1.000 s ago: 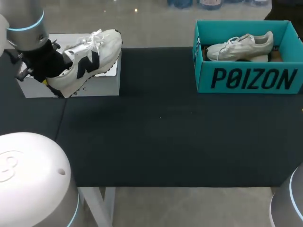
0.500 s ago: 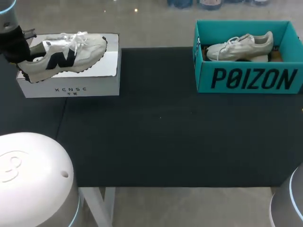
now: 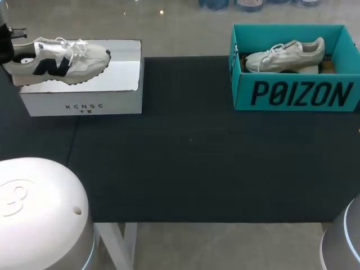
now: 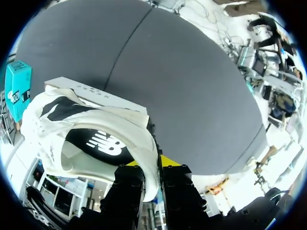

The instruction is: Take the shoe out of the shoebox, open the shoe tongue, remove and reinsert the insole, then place the shoe into the shoebox

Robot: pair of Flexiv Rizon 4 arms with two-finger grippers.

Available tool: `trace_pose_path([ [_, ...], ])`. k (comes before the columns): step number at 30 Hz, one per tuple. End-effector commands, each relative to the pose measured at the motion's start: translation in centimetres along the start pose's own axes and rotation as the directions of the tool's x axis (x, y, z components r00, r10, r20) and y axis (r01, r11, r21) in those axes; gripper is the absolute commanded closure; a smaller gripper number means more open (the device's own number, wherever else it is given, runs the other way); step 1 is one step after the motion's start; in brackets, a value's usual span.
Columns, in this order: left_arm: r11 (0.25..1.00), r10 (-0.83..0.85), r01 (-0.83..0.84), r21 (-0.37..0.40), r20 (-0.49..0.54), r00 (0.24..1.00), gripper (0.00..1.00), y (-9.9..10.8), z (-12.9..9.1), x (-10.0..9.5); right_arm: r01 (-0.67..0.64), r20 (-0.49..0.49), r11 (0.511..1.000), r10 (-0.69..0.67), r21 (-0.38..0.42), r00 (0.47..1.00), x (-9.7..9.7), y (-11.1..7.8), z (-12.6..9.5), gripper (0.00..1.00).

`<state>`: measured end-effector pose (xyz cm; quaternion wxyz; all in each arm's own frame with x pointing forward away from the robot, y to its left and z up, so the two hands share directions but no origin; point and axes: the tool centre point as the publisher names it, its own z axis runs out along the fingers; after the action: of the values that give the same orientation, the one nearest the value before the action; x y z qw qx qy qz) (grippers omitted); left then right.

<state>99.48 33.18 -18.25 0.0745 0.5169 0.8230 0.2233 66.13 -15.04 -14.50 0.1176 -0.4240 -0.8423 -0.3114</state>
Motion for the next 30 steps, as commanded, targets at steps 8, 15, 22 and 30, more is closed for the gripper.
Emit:
trace_pose_path([
  [8,0.998,0.057,-0.057,0.025,0.004,0.998,1.0,2.1,4.4,-3.3,-0.001,0.001,1.0,0.001,0.003,1.0,0.0,0.0,0.0,0.0],
  [15,0.998,0.053,-0.054,0.035,0.012,0.999,1.0,3.1,6.7,-5.1,-0.001,0.001,1.0,0.001,0.003,1.0,0.0,0.0,0.0,0.0],
  [22,0.999,0.009,-0.009,0.032,0.004,1.0,1.0,6.5,8.9,-6.3,-0.001,0.001,1.0,0.001,0.003,1.0,0.0,0.0,0.0,0.0],
  [30,0.998,-0.01,0.011,0.06,-0.021,1.0,1.0,8.1,13.1,-8.5,-0.001,0.001,1.0,0.001,0.003,1.0,0.0,0.0,0.0,0.0],
])
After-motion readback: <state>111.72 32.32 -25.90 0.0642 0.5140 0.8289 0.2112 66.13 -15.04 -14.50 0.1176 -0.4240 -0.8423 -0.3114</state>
